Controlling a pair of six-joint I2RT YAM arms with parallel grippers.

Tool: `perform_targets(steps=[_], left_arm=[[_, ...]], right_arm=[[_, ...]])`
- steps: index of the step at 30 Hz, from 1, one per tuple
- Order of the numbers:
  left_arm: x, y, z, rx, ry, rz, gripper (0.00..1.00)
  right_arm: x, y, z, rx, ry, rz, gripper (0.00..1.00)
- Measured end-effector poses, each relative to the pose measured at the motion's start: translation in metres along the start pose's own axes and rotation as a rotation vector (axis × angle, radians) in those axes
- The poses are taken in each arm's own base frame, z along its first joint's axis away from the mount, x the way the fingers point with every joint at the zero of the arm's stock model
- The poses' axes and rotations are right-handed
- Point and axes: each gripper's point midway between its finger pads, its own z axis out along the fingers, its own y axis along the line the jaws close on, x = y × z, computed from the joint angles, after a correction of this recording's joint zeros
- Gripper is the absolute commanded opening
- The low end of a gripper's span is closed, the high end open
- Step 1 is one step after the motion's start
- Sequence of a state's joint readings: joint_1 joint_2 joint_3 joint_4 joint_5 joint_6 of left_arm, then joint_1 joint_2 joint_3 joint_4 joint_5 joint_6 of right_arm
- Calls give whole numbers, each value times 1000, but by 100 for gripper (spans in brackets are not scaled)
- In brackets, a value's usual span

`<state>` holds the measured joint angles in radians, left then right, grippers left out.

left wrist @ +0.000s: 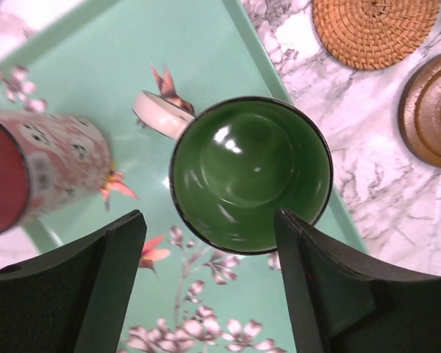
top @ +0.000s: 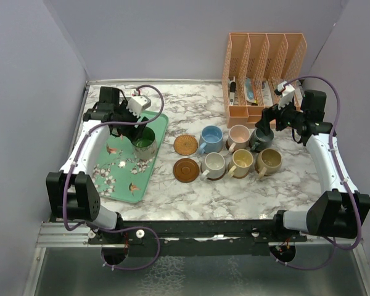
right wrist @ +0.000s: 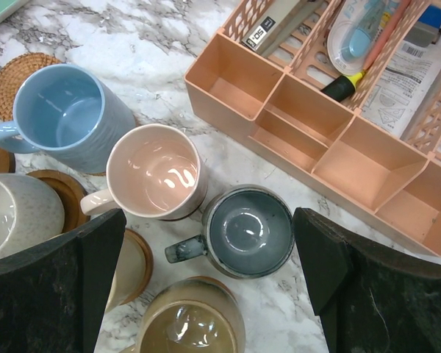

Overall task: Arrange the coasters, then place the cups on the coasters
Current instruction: Pick up the cup from the tray.

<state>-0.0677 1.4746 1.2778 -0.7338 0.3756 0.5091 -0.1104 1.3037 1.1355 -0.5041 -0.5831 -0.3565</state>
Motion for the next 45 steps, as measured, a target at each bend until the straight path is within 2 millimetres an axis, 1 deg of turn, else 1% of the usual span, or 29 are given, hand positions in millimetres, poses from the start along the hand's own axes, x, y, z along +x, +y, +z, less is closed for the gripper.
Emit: perform_targets(steps=[5, 10, 13, 16, 21, 24, 26, 29, 33, 35, 39, 45], left_arm=[[-18, 12, -5, -17, -46, 175, 82], [-38, 24, 0, -4, -84, 359, 83], [-43, 25, 9, 39, -101, 479, 83], [-40, 21, 19, 100, -102, 583, 82], [-42, 22, 41, 191, -86, 686, 78], [-37, 20, 58, 250, -61, 717, 76], [-32, 16, 67, 289, -42, 731, 72], [-26, 4, 82, 352, -12, 756, 65], [-20, -12, 93, 409, 29, 778, 56], [-17, -15, 93, 423, 49, 774, 53], [-9, -10, 90, 412, 105, 749, 51], [7, -3, 85, 382, 197, 672, 52]], right_arm=[[0, 1, 0, -3, -1, 0, 98], [0, 1, 0, -3, -1, 0, 98], [0, 0, 0, -4, 1, 1, 98], [2, 0, 2, -5, 5, 5, 98], [3, 0, 3, -6, 8, 6, 98], [4, 0, 3, -7, 10, 8, 98], [5, 0, 3, -8, 12, 9, 98], [8, 0, 5, -11, 19, 14, 98], [11, 0, 7, -15, 28, 20, 98], [12, 0, 8, -16, 31, 22, 98], [12, 0, 8, -17, 32, 23, 98], [14, 1, 9, -23, 35, 27, 98]])
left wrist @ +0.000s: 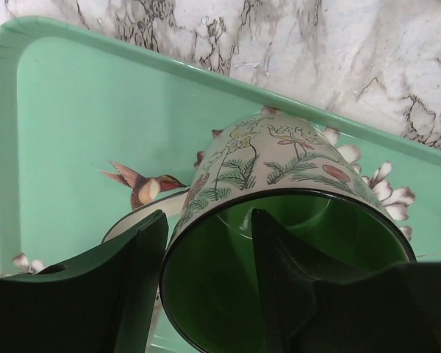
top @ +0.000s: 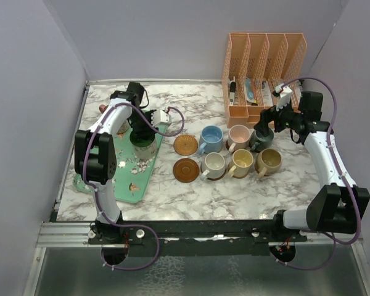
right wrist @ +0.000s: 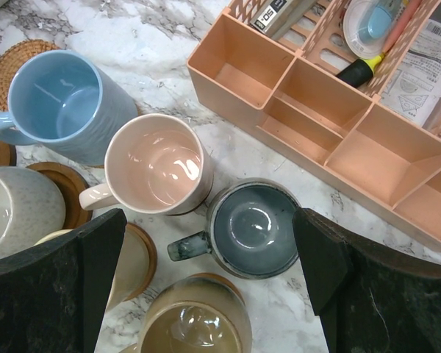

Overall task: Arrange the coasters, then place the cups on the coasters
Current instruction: Pick up the cup from the tray.

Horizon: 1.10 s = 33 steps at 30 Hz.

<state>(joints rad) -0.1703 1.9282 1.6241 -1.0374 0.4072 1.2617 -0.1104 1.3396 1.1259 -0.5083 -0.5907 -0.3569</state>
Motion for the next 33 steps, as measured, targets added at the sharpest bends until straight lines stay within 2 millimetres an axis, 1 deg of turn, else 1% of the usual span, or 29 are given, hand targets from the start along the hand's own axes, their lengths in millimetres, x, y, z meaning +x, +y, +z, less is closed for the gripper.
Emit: perform_targets(steps=[5, 11, 17, 23, 28, 33], left_arm=[[8, -5, -3, -19, 26, -78, 53], [27, -20, -14, -34, 70, -207, 56], [42, -40, -22, -44, 111, -295, 58], [54, -67, -30, -42, 125, -357, 58], [59, -87, -37, -41, 129, -390, 58], [56, -89, -41, -46, 117, -389, 61]], right_arm=[[1, 0, 1, -5, 3, 3, 98], [2, 1, 2, -11, 4, 6, 98], [2, 3, 2, -20, 5, 9, 98], [2, 5, 2, -31, 1, 9, 98], [1, 6, 2, -36, -1, 9, 98], [1, 7, 2, -41, -3, 10, 98]])
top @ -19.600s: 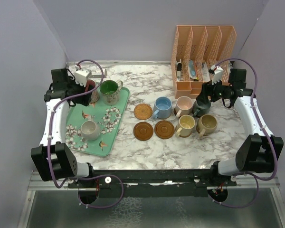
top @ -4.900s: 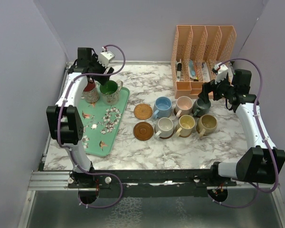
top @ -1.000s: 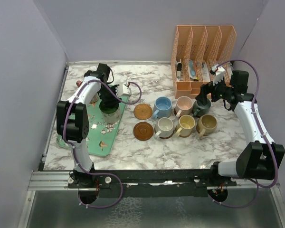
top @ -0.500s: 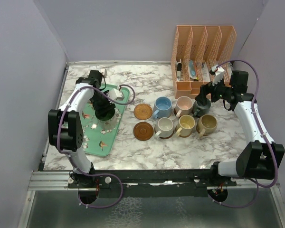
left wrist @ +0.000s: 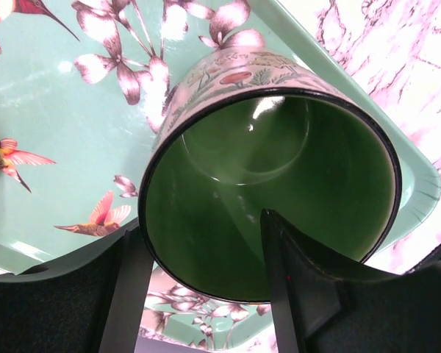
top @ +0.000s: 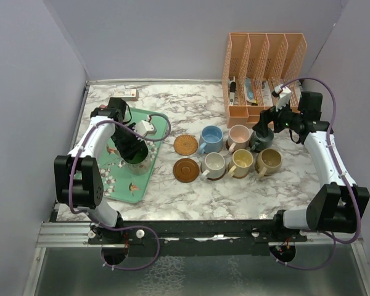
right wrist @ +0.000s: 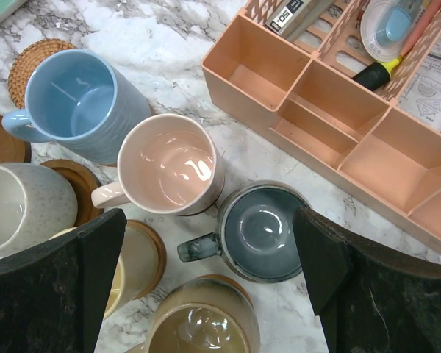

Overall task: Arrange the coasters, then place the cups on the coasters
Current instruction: Pick up the cup from the tray.

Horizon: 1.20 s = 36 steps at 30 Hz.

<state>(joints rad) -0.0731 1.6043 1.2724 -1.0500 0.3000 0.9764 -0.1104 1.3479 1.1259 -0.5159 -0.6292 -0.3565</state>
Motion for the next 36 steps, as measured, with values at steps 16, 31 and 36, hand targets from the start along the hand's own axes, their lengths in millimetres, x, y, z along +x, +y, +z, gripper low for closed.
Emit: perform_targets(steps=[16, 31, 36], left_arm=[[-31, 22, -2, -18, -73, 82, 43], [-31, 22, 3, -7, -62, 101, 14], [-29, 23, 4, -20, -37, 108, 6]], right_arm=[[0, 1, 0, -5, -2, 0, 98], [4, 0, 4, -10, 10, 10, 98], [4, 0, 3, -11, 12, 11, 98]])
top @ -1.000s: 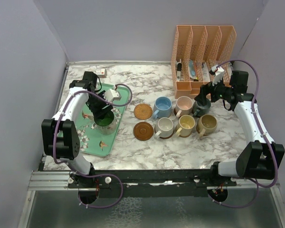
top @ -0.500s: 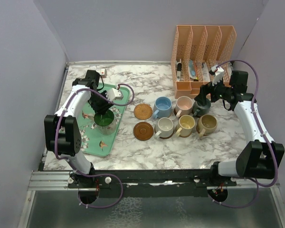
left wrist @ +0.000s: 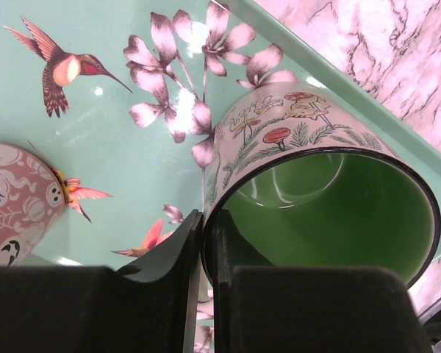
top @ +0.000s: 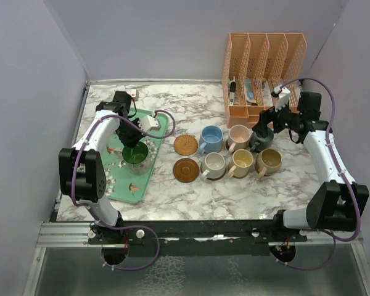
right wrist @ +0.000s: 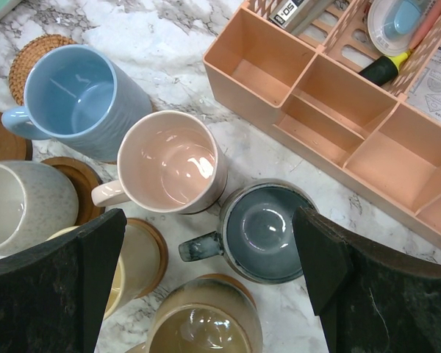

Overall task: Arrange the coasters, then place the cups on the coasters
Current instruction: Pick up the cup from the tray.

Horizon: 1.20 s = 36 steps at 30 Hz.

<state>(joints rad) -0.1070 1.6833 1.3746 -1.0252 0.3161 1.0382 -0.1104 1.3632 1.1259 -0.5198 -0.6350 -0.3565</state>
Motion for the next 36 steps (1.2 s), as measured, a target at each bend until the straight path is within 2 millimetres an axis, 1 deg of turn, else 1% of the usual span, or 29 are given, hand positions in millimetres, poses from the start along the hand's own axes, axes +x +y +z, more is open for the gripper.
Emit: perform_targets(steps=[3, 7, 10, 13, 20, 26, 30, 36], left_arm=[[1, 0, -1, -8, 19, -2, 0], [1, -3, -3, -10, 51, -10, 0], [-1, -7, -9, -11, 78, -24, 0], [-6, -8, -17, -25, 88, -39, 0], [-37, -6, -44, -86, 26, -119, 0], [-71, -7, -57, -112, -60, -212, 0], [-90, -10, -51, -105, -94, -276, 0], [-113, -4, -28, -79, -157, -395, 0]], right_arm=[[0, 0, 0, -2, 0, 0, 98], [0, 1, 0, -3, 0, 1, 98], [0, 1, 0, -3, 0, 1, 98], [0, 1, 0, -3, 0, 1, 98], [0, 1, 0, -3, 0, 1, 98], [0, 1, 0, -4, 0, 1, 98], [0, 1, 0, -4, 0, 1, 98], [0, 1, 0, -4, 0, 1, 98]])
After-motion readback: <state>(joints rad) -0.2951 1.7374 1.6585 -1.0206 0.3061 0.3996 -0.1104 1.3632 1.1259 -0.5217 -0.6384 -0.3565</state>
